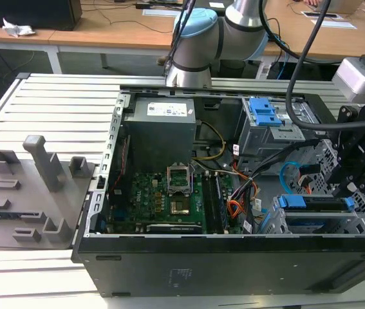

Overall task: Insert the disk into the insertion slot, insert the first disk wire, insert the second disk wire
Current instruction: 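Insert the first disk wire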

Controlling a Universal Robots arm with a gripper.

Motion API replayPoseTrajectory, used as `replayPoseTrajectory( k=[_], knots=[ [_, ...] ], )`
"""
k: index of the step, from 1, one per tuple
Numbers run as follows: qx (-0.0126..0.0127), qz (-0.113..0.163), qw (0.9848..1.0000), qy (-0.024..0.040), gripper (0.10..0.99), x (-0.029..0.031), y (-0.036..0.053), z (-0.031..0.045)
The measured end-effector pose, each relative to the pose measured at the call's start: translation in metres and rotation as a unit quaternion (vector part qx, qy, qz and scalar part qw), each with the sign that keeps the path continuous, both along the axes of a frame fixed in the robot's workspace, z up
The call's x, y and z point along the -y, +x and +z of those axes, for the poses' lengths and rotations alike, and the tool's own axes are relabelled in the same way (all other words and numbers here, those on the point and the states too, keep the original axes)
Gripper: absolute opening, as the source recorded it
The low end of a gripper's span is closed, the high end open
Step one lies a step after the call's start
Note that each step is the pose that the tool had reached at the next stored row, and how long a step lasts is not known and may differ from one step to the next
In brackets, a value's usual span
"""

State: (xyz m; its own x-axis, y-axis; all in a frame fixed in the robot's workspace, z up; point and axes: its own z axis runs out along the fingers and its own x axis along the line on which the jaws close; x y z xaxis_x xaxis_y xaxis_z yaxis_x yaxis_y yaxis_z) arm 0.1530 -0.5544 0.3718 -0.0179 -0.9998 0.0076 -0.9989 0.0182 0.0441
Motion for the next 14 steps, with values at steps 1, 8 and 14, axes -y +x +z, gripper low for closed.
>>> replayPoseTrajectory(
  k=[1,8,14],
  knots=[
    [0.0,0.0,1.0,0.0,0.302,-0.0031,0.0,0.0],
    [0.0,0.0,1.0,-0.0009,0.302,-0.0269,0.0,0.0],
    [0.0,0.0,1.0,-0.0012,0.302,-0.0528,0.0,-0.0002]
  ],
)
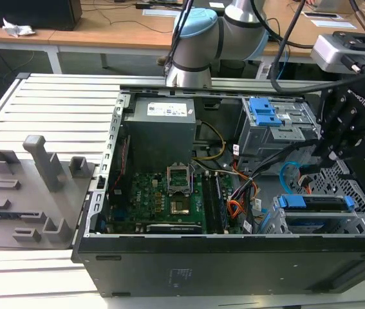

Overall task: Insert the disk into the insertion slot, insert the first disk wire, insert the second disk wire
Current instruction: 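Insert the first disk wire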

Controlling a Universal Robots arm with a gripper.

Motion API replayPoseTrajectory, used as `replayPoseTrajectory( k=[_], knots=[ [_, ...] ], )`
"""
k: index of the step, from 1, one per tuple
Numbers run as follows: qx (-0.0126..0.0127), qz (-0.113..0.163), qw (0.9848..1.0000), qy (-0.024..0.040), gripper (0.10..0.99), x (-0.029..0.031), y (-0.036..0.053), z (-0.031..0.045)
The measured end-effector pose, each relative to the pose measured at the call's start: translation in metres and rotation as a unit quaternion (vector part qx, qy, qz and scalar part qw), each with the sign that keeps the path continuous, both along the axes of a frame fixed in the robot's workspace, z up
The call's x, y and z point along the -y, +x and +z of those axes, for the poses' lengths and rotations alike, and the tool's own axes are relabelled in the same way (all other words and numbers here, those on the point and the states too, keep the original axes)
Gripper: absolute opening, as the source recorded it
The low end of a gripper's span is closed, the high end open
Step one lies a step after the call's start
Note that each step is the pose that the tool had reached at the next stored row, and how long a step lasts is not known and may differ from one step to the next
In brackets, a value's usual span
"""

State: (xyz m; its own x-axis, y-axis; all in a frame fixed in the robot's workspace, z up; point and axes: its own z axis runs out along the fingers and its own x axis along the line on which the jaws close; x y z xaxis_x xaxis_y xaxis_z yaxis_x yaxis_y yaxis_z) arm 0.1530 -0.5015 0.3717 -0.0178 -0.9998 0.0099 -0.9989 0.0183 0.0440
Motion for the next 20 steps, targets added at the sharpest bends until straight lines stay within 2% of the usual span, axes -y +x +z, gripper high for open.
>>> replayPoseTrajectory(
  k=[3,4,7,8,9,11,13,17,18,20],
  knots=[
    [0.0,0.0,1.0,-0.0007,0.302,-0.0001,-0.0014,-0.0045],
    [0.0,0.0,1.0,-0.0022,0.302,-0.0008,-0.0032,-0.0082],
    [0.0,0.0,1.0,-0.0036,0.302,-0.0073,-0.0053,-0.0124],
    [0.0,0.0,1.0,-0.0044,0.302,-0.0077,-0.0055,-0.0131],
    [0.0,0.0,1.0,-0.0067,0.302,-0.0077,-0.0058,-0.0142],
    [0.0,0.0,0.9999,-0.0154,0.302,-0.0078,-0.0064,-0.0159],
    [0.0,0.0,0.9998,-0.02,0.302,-0.0078,-0.0065,-0.0173],
    [0.0,0.0,0.9998,-0.0204,0.302,-0.0078,-0.0066,-0.0173],
    [0.0,0.0,0.9998,-0.0205,0.29,-0.0078,-0.0066,-0.0173],
    [0.0,0.0,0.9998,-0.0204,0.161,-0.0078,-0.0066,-0.0174]
  ],
)
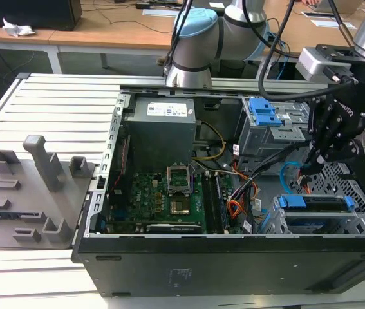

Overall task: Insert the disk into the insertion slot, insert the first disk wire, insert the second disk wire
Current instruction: 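Insert the first disk wire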

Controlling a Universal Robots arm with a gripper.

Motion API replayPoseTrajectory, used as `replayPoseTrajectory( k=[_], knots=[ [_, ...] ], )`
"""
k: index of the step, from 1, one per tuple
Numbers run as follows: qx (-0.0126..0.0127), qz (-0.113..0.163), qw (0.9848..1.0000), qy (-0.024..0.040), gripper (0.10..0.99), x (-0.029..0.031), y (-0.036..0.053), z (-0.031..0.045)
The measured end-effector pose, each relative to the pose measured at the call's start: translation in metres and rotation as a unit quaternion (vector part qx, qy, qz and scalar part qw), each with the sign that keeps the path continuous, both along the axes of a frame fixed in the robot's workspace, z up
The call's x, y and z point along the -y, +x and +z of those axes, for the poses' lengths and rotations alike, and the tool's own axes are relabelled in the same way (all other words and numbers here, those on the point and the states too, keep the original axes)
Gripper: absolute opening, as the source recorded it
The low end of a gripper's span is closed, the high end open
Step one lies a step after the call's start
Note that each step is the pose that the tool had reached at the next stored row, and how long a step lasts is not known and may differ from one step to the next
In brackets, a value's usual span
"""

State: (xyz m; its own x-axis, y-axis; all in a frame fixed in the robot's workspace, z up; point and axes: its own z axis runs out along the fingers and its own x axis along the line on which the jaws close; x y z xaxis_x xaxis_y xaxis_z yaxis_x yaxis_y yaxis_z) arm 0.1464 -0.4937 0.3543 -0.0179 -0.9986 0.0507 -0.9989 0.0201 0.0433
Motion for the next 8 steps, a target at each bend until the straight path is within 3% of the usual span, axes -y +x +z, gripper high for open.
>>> replayPoseTrajectory(
  k=[5,8],
  knots=[
    [0.0,0.0,1.0,0.0,0.161,0.0,0.0,0.0],
    [-0.0008,0.0,1.0,0.0,0.161,0.0,0.0062,-0.0001]
  ],
)
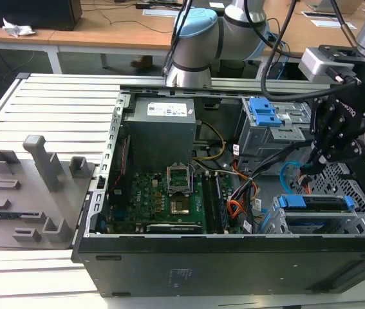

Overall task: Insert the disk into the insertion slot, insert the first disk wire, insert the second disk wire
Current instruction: 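Insert the first disk wire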

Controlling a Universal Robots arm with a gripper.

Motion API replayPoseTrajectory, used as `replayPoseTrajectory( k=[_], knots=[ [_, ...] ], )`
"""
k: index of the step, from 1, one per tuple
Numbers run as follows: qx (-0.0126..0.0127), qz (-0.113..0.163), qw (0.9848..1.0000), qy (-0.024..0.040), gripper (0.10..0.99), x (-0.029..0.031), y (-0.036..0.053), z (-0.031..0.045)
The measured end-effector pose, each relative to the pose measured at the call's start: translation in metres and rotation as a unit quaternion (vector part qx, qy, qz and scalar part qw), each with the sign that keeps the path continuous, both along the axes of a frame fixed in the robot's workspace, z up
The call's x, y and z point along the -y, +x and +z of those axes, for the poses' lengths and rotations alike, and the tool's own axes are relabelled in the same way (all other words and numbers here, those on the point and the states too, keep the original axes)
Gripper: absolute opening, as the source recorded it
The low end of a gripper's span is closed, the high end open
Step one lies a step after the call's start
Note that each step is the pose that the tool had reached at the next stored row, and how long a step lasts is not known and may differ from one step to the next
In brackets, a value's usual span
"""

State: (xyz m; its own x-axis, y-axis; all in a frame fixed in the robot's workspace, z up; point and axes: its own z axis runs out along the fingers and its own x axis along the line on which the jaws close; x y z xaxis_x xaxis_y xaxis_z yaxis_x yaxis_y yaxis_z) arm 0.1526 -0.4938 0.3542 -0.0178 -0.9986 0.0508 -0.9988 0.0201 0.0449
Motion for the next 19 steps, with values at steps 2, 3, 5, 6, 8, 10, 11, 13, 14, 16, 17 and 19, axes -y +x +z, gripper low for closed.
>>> replayPoseTrajectory(
  k=[2,3,5,6,8,10,11,13,14,16,17,19],
  knots=[
    [-0.0002,0.0,1.0,0.0001,0.161,0.0001,0.0011,0.0],
    [-0.0001,0.0,1.0,0.0,0.161,0.001,0.0012,0.0],
    [-0.0002,0.0,1.0,0.0,0.161,0.0061,0.0012,-0.0001],
    [-0.0002,0.0,1.0,0.0001,0.161,0.0106,0.0012,-0.0002],
    [-0.0001,0.0,1.0,0.0,0.161,0.016,0.0012,-0.0003],
    [-0.0002,0.0,1.0,0.0,0.161,0.0199,0.0012,-0.0005],
    [-0.0002,0.0,1.0,0.0,0.161,0.0213,0.0012,-0.0007],
    [-0.0001,0.0,1.0,0.0,0.161,0.0239,0.0012,-0.0009],
    [-0.0002,0.0,1.0,0.0,0.161,0.0253,0.0012,-0.0009],
    [-0.0001,0.0,1.0,0.0,0.161,0.0274,0.0012,-0.001],
    [-0.0002,0.0,1.0,0.0,0.161,0.0284,0.0012,-0.0011],
    [-0.0001,0.0,1.0,0.0,0.161,0.0328,0.0012,-0.0012]
  ],
)
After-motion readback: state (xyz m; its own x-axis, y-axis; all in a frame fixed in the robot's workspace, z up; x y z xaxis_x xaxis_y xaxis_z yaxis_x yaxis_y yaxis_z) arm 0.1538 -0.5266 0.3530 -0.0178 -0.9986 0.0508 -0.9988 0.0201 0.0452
